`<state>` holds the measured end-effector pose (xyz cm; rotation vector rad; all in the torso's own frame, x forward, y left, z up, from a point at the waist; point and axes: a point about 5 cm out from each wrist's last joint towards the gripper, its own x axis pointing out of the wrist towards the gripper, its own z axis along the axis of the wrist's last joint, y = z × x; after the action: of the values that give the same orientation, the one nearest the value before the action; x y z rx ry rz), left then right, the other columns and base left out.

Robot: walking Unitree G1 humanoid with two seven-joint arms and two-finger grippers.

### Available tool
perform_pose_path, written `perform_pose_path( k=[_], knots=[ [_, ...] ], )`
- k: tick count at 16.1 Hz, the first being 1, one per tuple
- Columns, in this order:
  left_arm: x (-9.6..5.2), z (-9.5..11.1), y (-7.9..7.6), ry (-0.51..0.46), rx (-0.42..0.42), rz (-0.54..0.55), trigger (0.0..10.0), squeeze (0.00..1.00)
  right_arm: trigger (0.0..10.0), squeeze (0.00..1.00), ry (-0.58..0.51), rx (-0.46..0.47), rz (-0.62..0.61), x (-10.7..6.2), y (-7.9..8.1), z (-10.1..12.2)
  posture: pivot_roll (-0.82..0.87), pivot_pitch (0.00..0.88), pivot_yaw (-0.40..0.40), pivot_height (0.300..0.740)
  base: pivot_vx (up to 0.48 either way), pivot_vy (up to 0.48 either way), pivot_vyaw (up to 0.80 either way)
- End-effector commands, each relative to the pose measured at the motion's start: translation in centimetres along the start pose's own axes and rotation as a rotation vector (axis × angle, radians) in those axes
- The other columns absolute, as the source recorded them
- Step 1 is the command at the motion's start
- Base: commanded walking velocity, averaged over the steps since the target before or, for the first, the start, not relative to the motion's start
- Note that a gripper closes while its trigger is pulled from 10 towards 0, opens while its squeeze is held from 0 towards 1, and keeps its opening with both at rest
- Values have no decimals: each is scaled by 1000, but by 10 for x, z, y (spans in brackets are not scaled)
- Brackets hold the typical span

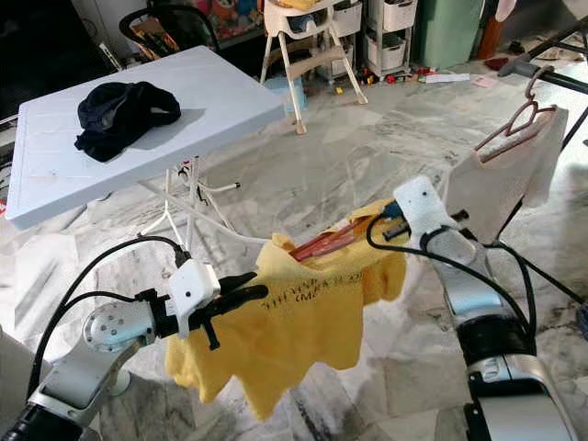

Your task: Hang hanger

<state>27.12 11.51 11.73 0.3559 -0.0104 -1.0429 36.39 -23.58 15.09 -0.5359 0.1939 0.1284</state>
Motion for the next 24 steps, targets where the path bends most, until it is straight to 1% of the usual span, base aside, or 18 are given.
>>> perform_pose_path(
  k=[1,2,3,4,5,6,7,8,9,12,15,17,19,20,22,24],
  knots=[
    [-18,-12,10,61,-9,51,0,0,0,0,47,26,-138,-7,-29,-10,-95,55,148,740,0,0,0],
    [-19,-11,9,56,-12,38,0,0,0,0,64,11,-142,-7,-29,-13,-95,55,147,740,0,0,0],
    [-19,-11,9,55,-10,38,0,0,0,0,68,7,-143,-6,-29,-14,-95,55,147,740,0,0,0],
    [-21,-8,9,44,-11,26,0,0,0,0,103,0,-163,-5,-31,-22,-89,54,146,740,0,0,0],
    [-21,-6,8,32,-20,10,0,0,0,0,112,5,-172,-4,-32,-23,-85,53,144,740,0,0,0],
    [-22,-4,5,27,-18,-16,0,0,0,0,110,7,-174,-1,-31,-20,-85,53,144,740,0,0,0],
    [-22,-3,4,21,-22,-23,0,0,0,0,106,2,-177,1,-30,-17,-84,52,144,740,0,0,0],
    [-21,-2,3,14,-23,-29,0,0,0,0,100,-22,-177,5,-28,-13,-82,52,143,740,0,0,0],
    [-22,-1,3,11,-26,-38,0,0,0,0,96,-18,-182,7,-29,-10,-77,50,142,740,0,0,0],
    [-27,-1,1,21,-32,-57,0,0,0,0,78,-24,-210,8,-37,-4,-71,52,137,740,0,0,0],
    [-33,-6,-2,53,-37,-70,0,0,0,0,58,-33,-235,8,-48,2,-70,53,134,740,0,0,0],
    [-33,-10,-1,74,-42,-51,0,0,0,0,51,-38,-239,7,-53,5,-71,53,133,740,0,0,0],
    [-32,-16,6,118,-17,-11,0,0,0,0,-2,-32,-184,8,-53,16,-72,53,131,740,0,0,0],
    [-31,-18,11,131,-22,42,0,0,0,0,-21,-19,-126,8,-48,17,-72,52,131,740,0,0,0],
    [-31,-18,14,130,-2,64,0,0,0,0,-31,-25,-80,4,-43,14,-73,52,131,740,0,0,0],
    [-30,-17,10,118,-19,31,0,0,0,0,-9,-26,-89,-3,-46,2,-78,54,132,740,0,0,0]
  ],
)
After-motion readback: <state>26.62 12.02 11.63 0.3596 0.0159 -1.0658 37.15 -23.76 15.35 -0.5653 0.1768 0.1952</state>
